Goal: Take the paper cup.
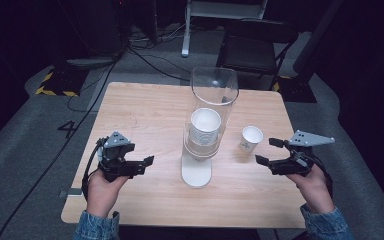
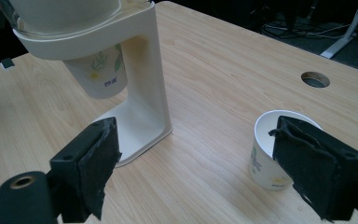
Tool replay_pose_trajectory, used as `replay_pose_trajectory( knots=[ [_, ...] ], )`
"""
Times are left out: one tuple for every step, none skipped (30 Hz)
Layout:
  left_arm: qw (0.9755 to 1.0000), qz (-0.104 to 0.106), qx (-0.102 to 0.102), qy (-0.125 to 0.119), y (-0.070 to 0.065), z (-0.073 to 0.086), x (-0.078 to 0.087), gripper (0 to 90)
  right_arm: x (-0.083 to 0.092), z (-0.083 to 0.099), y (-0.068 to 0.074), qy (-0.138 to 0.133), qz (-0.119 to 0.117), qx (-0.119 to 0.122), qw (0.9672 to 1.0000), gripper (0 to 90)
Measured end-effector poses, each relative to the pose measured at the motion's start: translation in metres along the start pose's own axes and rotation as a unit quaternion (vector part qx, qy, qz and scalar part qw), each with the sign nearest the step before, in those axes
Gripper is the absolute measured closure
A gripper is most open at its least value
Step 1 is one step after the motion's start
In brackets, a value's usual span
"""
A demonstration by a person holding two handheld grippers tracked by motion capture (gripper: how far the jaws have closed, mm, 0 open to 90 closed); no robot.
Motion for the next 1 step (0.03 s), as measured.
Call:
replay_pose_trajectory(
  knots=[
    [1.0,0.0,0.001,0.0,-0.0001,0.0001,0.0003,19.3,0.0,0.0,0.0,0.0,0.0,0.0,1.0,14.8]
  ],
)
Point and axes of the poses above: each handheld gripper's, and its own axes: x roughly backward along the jaws, z roughly out of its underside, y roughly to its left, the point moved 5 cm from there along -x, roughly forward along the jaws, and after that the axes turned 10 degrees about z, right-handed, at the moved point
